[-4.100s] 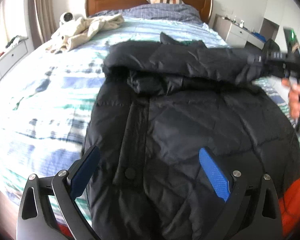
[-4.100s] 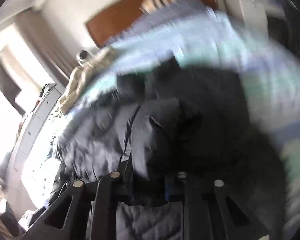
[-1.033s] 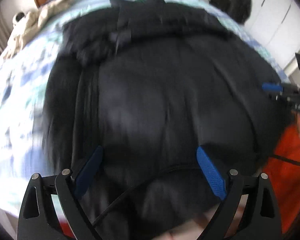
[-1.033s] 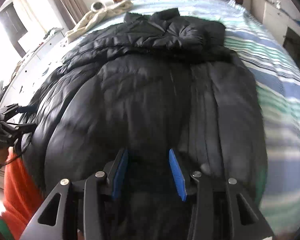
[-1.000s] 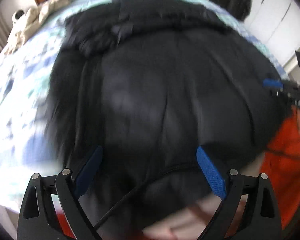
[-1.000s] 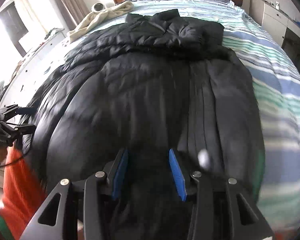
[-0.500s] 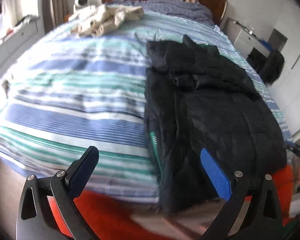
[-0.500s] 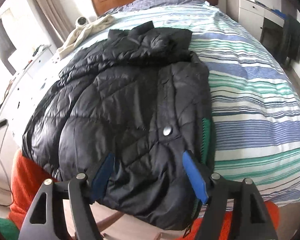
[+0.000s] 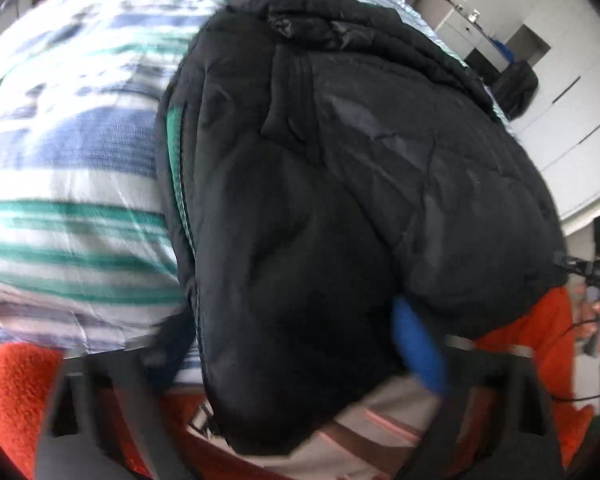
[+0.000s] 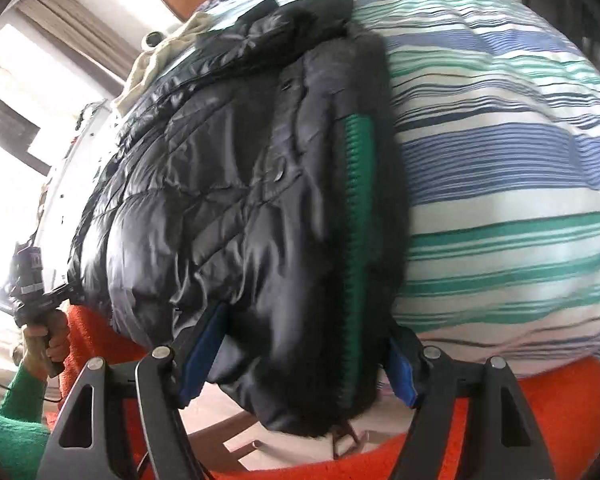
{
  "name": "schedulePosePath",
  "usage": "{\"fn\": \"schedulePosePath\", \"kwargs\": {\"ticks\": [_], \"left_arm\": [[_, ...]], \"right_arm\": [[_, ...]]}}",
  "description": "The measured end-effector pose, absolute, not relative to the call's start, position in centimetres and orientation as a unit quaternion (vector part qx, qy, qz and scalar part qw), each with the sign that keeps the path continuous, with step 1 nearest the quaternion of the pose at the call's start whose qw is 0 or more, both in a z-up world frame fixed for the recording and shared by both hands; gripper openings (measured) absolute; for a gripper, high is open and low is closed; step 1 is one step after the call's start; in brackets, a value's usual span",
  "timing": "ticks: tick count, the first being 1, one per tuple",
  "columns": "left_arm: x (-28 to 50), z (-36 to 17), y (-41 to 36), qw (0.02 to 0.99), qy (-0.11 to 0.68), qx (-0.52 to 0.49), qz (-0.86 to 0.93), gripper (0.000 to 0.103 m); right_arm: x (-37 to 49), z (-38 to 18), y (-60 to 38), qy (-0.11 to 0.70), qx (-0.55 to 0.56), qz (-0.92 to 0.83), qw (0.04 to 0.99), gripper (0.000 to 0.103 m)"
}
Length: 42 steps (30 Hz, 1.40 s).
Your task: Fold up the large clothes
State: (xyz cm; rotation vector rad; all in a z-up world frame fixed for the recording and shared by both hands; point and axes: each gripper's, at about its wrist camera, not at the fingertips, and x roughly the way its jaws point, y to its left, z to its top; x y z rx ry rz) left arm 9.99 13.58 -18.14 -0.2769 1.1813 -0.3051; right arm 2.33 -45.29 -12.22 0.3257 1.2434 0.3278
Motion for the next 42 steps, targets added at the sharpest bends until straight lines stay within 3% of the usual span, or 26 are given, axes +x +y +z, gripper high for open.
{"fn": "schedulePosePath", "kwargs": {"ticks": [1,2,3,8,19,25,28,33,39,42], "left_arm": [[10.0,-18.0,13.7,0.805,0.559,-0.138,-0.144,0.048],[9.8,-17.6,13.9,0.8,0.562,-0.147,-0.147,0.032],[9.6,-17.1,13.9,0.799,0.563,-0.153,-0.15,0.024],[8.5,-13.1,13.5,0.807,0.551,-0.161,-0.139,0.015],[-2.4,-6.0,16.7,0.792,0.548,-0.195,-0.185,0.014],[-4.8,0.6,18.4,0.807,0.496,-0.244,-0.208,0.015],[-1.5,3.4,19.5,0.819,0.454,-0.286,-0.206,0.015],[8.5,2.7,19.4,0.827,0.435,-0.304,-0.185,0.016],[20.1,-2.8,18.4,0.826,0.467,-0.284,-0.14,0.018],[24.4,-6.4,17.7,0.818,0.489,-0.277,-0.122,0.024]], "right_arm": [[2.5,-12.2,-45.3,0.581,0.15,0.149,0.786,0.058],[2.5,-11.9,-45.5,0.58,0.157,0.15,0.785,0.039],[2.6,-11.6,-45.7,0.578,0.17,0.158,0.782,0.029],[2.0,-8.4,-45.7,0.565,0.165,0.174,0.789,0.019],[-6.3,-0.7,-47.4,0.578,0.222,0.234,0.75,0.017],[-7.0,4.5,-49.2,0.514,0.327,0.255,0.751,0.017],[-3.9,5.8,-49.7,0.473,0.359,0.266,0.759,0.017],[6.2,4.4,-48.9,0.423,0.381,0.271,0.776,0.017],[17.7,-2.9,-48.6,0.449,0.402,0.222,0.767,0.017],[21.5,-8.3,-48.4,0.476,0.421,0.178,0.751,0.017]]}}
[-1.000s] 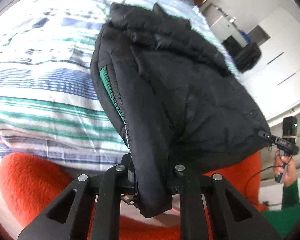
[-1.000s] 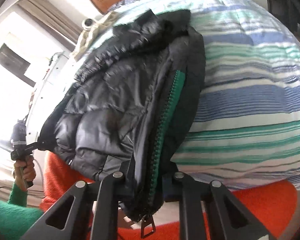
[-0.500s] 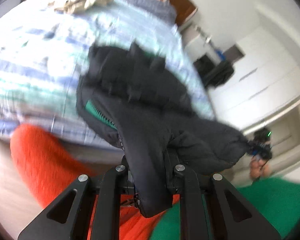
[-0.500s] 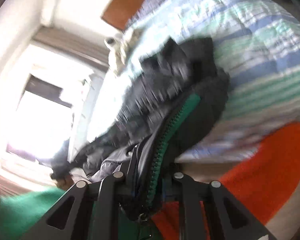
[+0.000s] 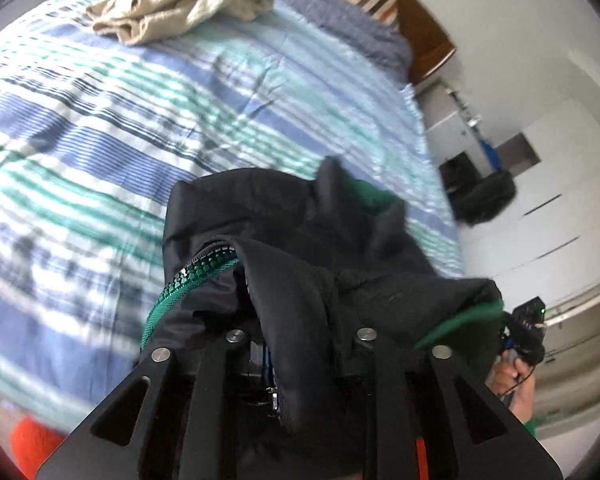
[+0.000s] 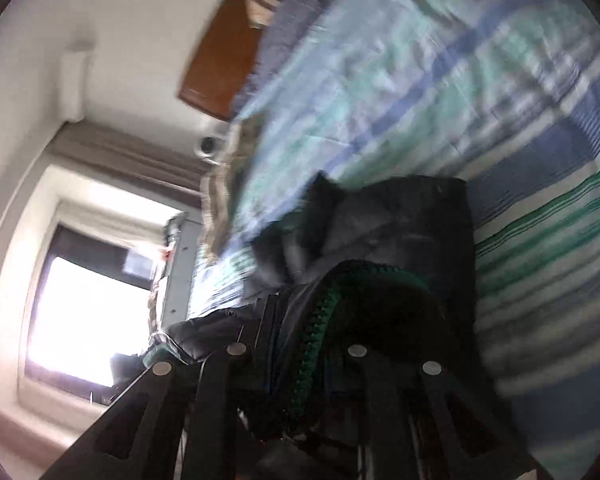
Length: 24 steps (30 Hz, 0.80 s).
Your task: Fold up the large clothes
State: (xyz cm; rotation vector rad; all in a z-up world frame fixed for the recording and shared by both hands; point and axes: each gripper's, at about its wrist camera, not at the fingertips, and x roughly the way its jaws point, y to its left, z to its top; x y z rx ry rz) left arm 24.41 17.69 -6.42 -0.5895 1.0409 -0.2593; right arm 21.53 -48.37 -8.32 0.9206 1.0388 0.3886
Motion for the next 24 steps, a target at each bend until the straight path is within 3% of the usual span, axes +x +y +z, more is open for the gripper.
{"fn": "schedulePosePath", "kwargs": {"ticks": [5,7,8,9,11,12,13,16,18,22,23,24], "left_arm": [[27.6,-9.3,16.5,0.789,0.541,-0.267,-0.118,0.032],[27.9,-7.8,17.1,0.773,0.543,-0.295,-0.145,0.045],[28.0,-7.2,17.4,0.768,0.536,-0.31,-0.163,0.057],[27.9,-6.1,18.1,0.761,0.524,-0.332,-0.188,0.069],[27.9,-4.6,19.2,0.753,0.499,-0.368,-0.222,0.088],[27.6,-3.5,19.9,0.761,0.48,-0.373,-0.229,0.097],[27.2,-2.5,20.4,0.781,0.465,-0.355,-0.221,0.099],[26.7,-1.5,19.9,0.829,0.459,-0.262,-0.184,0.101],[26.9,-3.4,18.7,0.838,0.49,-0.188,-0.147,0.101],[28.9,-10.2,15.5,0.814,0.57,-0.079,-0.077,0.1],[29.3,-11.3,15.1,0.807,0.581,-0.075,-0.072,0.097],[29.5,-12.6,14.6,0.8,0.59,-0.082,-0.071,0.076]], "right_arm": [[22.6,-13.6,-49.7,0.468,0.514,0.161,0.7,0.022],[22.7,-13.7,-50.4,0.459,0.552,0.169,0.676,0.03],[22.7,-13.4,-50.8,0.45,0.563,0.179,0.67,0.047],[22.4,-12.7,-51.0,0.437,0.572,0.192,0.666,0.077],[22.1,-10.4,-51.7,0.4,0.574,0.206,0.684,0.103],[21.9,-9.3,-51.8,0.392,0.565,0.206,0.696,0.103],[22.1,-8.0,-51.8,0.391,0.54,0.208,0.716,0.103],[22.9,-5.2,-50.3,0.428,0.398,0.18,0.791,0.103],[24.0,-4.4,-47.5,0.468,0.264,0.158,0.829,0.103],[26.2,-6.3,-43.8,0.511,0.164,0.143,0.832,0.103],[26.8,-7.5,-42.9,0.536,0.163,0.154,0.814,0.103],[26.8,-8.3,-42.3,0.551,0.152,0.149,0.807,0.086]]}}
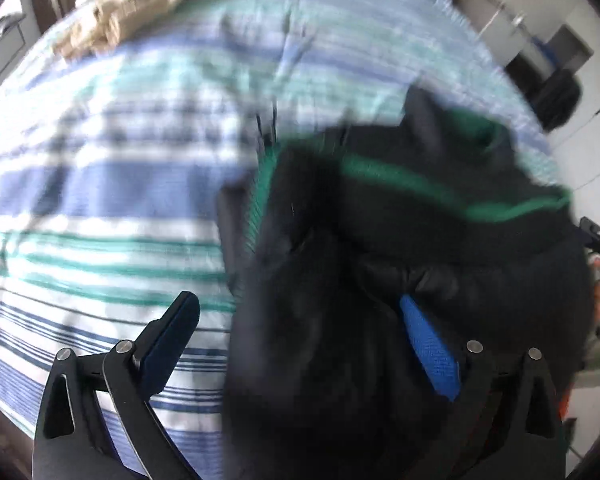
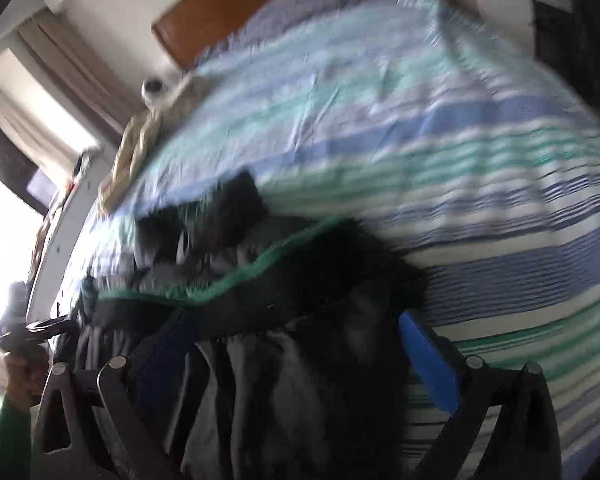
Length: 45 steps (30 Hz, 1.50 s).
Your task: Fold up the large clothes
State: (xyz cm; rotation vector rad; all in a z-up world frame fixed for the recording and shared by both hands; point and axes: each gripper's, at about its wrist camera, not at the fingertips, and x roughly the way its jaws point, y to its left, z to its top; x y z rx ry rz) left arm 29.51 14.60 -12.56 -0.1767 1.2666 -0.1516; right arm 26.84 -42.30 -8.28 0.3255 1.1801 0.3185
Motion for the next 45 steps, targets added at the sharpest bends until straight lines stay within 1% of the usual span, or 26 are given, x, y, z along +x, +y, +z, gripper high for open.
{"fn": "schedulePosePath", "kwargs": {"ticks": [1,2,3,4,5,8,10,13,14,16,19,21,23,27,36,41,45], "left_arm": [[29.6,-13.1,14.5,0.797,0.59,-0.1,-0.079,0.063],[29.4,-12.9,14.5,0.801,0.583,-0.113,-0.075,0.034],[29.1,-12.2,14.3,0.813,0.569,-0.107,-0.065,0.017],[28.7,-10.9,13.9,0.826,0.552,-0.091,-0.061,0.014],[28.4,-9.9,13.7,0.835,0.54,-0.085,-0.058,0.012],[28.0,-5.3,13.1,0.874,0.475,-0.078,-0.06,0.011],[28.5,-2.6,11.8,0.904,0.422,-0.052,-0.045,0.011],[30.6,-1.9,10.6,0.925,0.38,-0.01,-0.011,0.011],[30.9,-2.2,10.6,0.927,0.374,-0.002,-0.003,0.011],[32.5,-4.5,10.4,0.924,0.381,0.011,0.018,0.011],[34.5,-10.8,11.0,0.904,0.425,0.005,0.036,0.012],[34.5,-13.7,11.4,0.899,0.436,0.0,0.034,0.021],[34.2,-14.9,12.1,0.904,0.426,-0.027,0.029,0.025],[35.0,-16.4,13.3,0.901,0.427,-0.074,0.016,0.031],[35.7,-18.1,14.3,0.898,0.42,-0.128,-0.011,0.034],[35.9,-18.3,14.4,0.897,0.42,-0.135,-0.013,0.035],[36.0,-17.9,14.3,0.893,0.431,-0.128,-0.005,0.039]], "right_arm": [[26.7,-8.6,-41.3,0.561,0.119,0.132,0.809,0.064],[26.3,-8.2,-40.2,0.557,0.084,0.127,0.816,0.034],[25.7,-7.6,-39.7,0.547,0.061,0.124,0.826,0.022],[24.7,-6.2,-38.9,0.527,0.031,0.12,0.84,0.018],[24.0,-5.1,-38.6,0.511,0.014,0.115,0.851,0.016],[23.2,-0.5,-38.0,0.43,-0.03,0.095,0.897,0.015],[23.4,2.1,-37.9,0.383,-0.042,0.08,0.919,0.015],[25.4,3.2,-38.6,0.361,-0.029,0.059,0.93,0.015],[26.0,2.6,-38.7,0.362,-0.028,0.052,0.93,0.015],[27.7,0.0,-38.7,0.38,-0.023,0.041,0.924,0.015],[29.5,-5.9,-38.7,0.427,-0.008,0.028,0.904,0.015],[30.1,-9.7,-39.1,0.455,0.009,0.029,0.89,0.017],[30.0,-11.6,-39.6,0.453,0.038,0.034,0.89,0.019],[30.5,-13.4,-40.4,0.441,0.079,0.034,0.893,0.022],[30.8,-15.5,-41.1,0.422,0.121,0.044,0.897,0.022],[30.9,-15.6,-41.3,0.421,0.128,0.048,0.897,0.021],[30.9,-15.4,-41.7,0.421,0.139,0.055,0.895,0.023]]}}
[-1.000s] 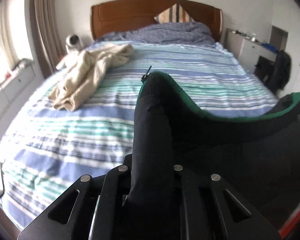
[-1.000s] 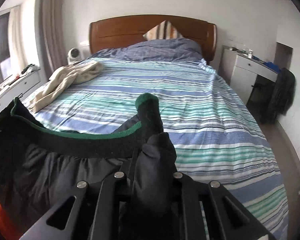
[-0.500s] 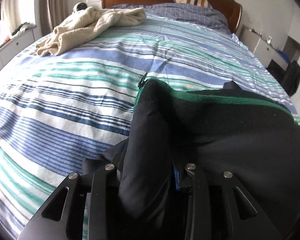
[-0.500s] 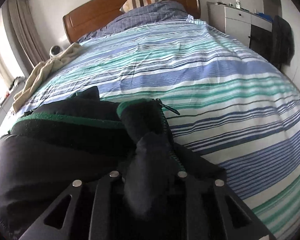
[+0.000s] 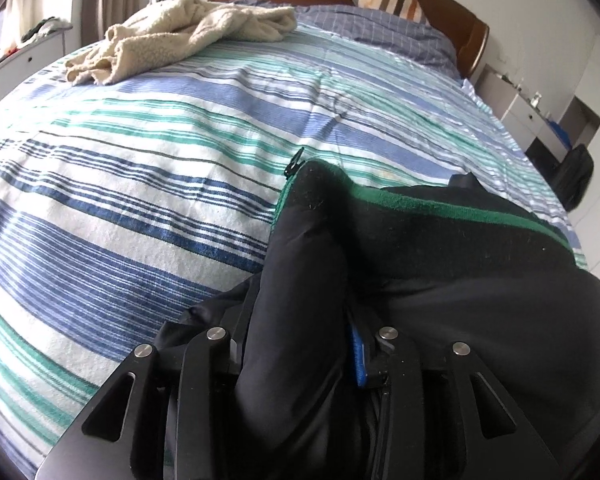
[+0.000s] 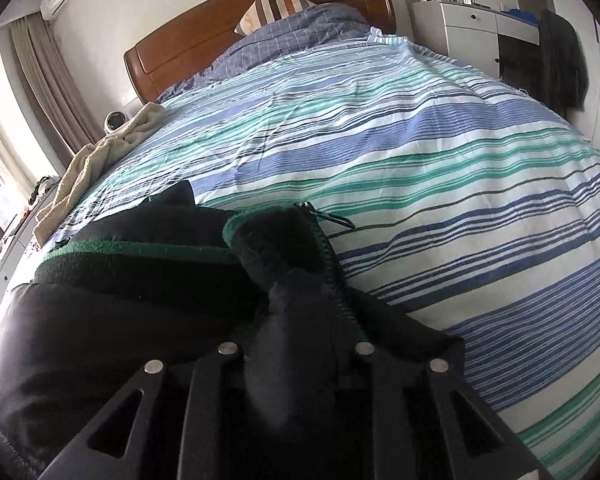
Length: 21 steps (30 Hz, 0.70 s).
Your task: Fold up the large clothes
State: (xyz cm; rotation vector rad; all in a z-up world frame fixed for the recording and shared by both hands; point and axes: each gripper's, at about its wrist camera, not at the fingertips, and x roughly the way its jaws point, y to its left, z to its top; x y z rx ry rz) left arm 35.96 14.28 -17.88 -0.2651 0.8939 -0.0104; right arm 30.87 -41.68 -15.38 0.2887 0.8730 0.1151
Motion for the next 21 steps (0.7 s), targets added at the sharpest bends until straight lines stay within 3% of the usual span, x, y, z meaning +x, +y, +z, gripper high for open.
{"fn": "schedulePosePath", "kwargs": {"ticks": [4,5,8,10,13,19,21], "left_arm": [[35.1,-14.8,13.0,0.884,0.462,-0.067,0.009,0.051],[34.4,-13.4,12.7,0.886,0.459,-0.059,0.004,0.053],[31.7,-8.6,11.5,0.907,0.417,-0.054,-0.024,0.071],[30.1,-5.5,9.8,0.921,0.383,-0.049,-0.047,0.081],[29.4,-3.0,5.2,0.922,0.368,-0.038,-0.11,0.085],[34.3,-7.8,-2.4,0.895,0.43,-0.021,-0.12,0.085],[36.2,-10.4,-2.6,0.882,0.459,-0.041,-0.097,0.083]], "right_arm": [[31.2,-14.7,-42.8,0.439,0.174,0.083,0.878,0.03],[31.4,-14.2,-43.1,0.448,0.183,0.093,0.87,0.036],[31.1,-11.9,-43.8,0.458,0.192,0.094,0.863,0.058],[30.3,-9.7,-43.9,0.441,0.188,0.092,0.873,0.058],[28.7,-5.5,-43.2,0.393,0.171,0.113,0.897,0.058],[28.5,-4.0,-39.6,0.387,0.138,0.169,0.896,0.058],[29.7,-6.1,-39.2,0.412,0.137,0.164,0.886,0.037]]}}
